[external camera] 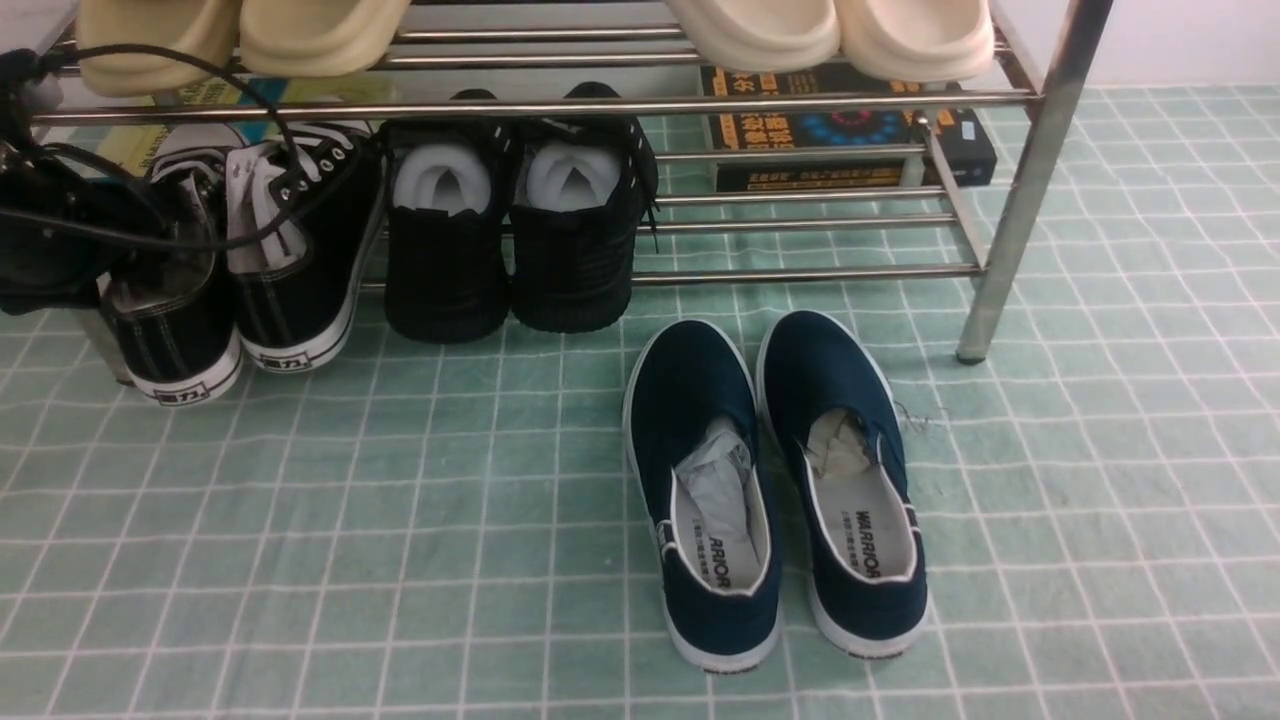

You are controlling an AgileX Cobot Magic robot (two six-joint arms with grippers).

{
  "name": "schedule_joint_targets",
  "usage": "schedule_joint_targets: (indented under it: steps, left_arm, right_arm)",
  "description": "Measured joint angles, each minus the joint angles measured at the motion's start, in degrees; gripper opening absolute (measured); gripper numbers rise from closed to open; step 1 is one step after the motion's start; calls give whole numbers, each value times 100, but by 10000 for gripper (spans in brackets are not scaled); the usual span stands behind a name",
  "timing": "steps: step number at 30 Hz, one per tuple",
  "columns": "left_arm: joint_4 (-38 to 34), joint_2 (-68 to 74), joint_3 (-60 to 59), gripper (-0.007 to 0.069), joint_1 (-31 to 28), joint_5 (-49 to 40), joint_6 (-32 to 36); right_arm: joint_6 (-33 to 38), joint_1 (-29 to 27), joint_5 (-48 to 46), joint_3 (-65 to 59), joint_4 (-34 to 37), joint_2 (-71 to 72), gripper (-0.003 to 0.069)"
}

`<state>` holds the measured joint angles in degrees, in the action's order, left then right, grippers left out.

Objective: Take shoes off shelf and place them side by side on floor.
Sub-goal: 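Grasp the leftmost shoe on the bottom shelf of the shoe rack with the left gripper, then set the held shoe down on the floor in front of the rack with the left gripper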

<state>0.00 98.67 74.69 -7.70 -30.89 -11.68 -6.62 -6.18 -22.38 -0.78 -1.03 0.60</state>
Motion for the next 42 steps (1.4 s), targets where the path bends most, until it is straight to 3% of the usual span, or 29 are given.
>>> schedule_joint_targets:
  steps: [3,6,7,8,9,12,14,19,27,35,42]
  left_arm:
    - [0,159,0,335,0,95,-2]
    - [0,252,0,254,0,134,-7]
    - [0,270,0,171,0,99,-7]
    - [0,270,0,160,0,88,-7]
    - [0,260,0,73,-7,25,-7]
    - [0,144,0,13,-7,-275,-7]
    - [32,8,0,8,-7,-490,-7]
    - [206,-1087,-6,8,0,-2011,-7]
    - [664,-2637,-312,10,0,-3256,-196]
    - [1015,-3496,-1903,11,0,-3119,-523]
    - [1228,-3471,-2887,11,-5,-2096,-590]
  right_arm:
    - [0,0,0,0,0,0,237]
    - [0,0,0,0,0,0,237]
    - [0,0,0,0,0,0,237]
    - [0,0,0,0,0,0,237]
    - [0,0,0,0,0,0,237]
    - [0,0,0,0,0,0,237]
    - [0,0,0,0,0,0,237]
    - [0,0,0,0,0,0,237]
    - [0,0,0,0,0,0,237]
    - [0,0,0,0,0,0,237]
    - [0,0,0,0,0,0,237]
